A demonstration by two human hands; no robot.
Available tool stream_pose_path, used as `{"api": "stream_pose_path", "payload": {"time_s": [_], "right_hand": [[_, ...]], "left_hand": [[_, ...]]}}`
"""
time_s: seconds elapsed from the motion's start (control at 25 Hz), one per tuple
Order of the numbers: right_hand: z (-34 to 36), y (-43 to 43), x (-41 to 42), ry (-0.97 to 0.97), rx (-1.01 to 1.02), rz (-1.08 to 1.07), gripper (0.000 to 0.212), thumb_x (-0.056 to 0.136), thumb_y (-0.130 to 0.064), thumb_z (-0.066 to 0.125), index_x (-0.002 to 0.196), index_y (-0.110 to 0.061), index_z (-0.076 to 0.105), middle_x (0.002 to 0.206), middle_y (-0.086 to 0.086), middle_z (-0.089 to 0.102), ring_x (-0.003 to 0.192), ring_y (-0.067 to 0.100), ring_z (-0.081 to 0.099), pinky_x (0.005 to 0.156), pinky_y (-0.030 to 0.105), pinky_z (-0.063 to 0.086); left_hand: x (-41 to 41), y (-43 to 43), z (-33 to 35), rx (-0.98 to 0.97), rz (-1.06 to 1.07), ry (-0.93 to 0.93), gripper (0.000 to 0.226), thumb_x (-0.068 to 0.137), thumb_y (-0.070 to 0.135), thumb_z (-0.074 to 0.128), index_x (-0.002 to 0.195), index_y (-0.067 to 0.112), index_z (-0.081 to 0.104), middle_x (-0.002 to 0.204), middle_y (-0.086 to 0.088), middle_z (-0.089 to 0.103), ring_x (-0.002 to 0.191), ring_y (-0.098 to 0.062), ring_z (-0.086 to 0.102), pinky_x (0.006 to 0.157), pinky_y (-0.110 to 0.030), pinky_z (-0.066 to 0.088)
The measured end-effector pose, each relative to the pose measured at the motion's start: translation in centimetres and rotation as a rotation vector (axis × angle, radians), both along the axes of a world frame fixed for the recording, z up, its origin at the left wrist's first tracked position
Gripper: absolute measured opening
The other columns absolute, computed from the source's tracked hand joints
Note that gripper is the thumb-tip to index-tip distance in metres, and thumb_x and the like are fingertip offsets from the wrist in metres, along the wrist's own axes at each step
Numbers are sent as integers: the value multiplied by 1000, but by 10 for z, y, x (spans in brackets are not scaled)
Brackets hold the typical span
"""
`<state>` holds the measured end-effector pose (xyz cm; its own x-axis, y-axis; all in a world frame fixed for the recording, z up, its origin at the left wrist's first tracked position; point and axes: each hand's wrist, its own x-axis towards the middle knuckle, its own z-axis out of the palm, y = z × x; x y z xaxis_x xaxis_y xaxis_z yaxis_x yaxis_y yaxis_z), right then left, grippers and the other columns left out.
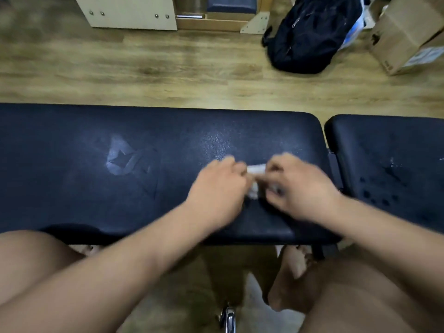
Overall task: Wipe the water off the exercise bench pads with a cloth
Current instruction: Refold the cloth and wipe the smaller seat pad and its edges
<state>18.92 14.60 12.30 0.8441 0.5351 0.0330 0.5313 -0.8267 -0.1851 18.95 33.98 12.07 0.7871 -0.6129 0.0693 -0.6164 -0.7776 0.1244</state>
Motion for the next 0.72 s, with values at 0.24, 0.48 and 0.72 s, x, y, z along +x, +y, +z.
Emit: {"api": "stream_pose_path", "payload": {"time_s": [0.24,0.48,0.72], "right_hand": [[-17,20,153,-40,36,-315,35,86,-22,55,119,-24,66,104,16,59,102,35,54,82,35,43],[-8,19,0,36,109,-109,31,80,-31,50,104,-23,68,91,6,56,85,30,55,65,38,52],[1,44,-13,142,74,-21,25,81,-29,48,100,-23,65,89,5,49,74,29,54,59,29,43]], "left_hand": [[146,-16,-14,2,375,14,22,89,10,53,109,13,63,107,-17,63,99,-41,59,73,-43,47],[2,29,-15,-173,-20,30,9,86,8,51,88,11,60,88,-9,55,84,-32,48,63,-45,48],[-13,59,-15,-99,-80,28,8,82,10,62,89,13,64,86,-7,55,83,-27,49,51,-35,42]]}}
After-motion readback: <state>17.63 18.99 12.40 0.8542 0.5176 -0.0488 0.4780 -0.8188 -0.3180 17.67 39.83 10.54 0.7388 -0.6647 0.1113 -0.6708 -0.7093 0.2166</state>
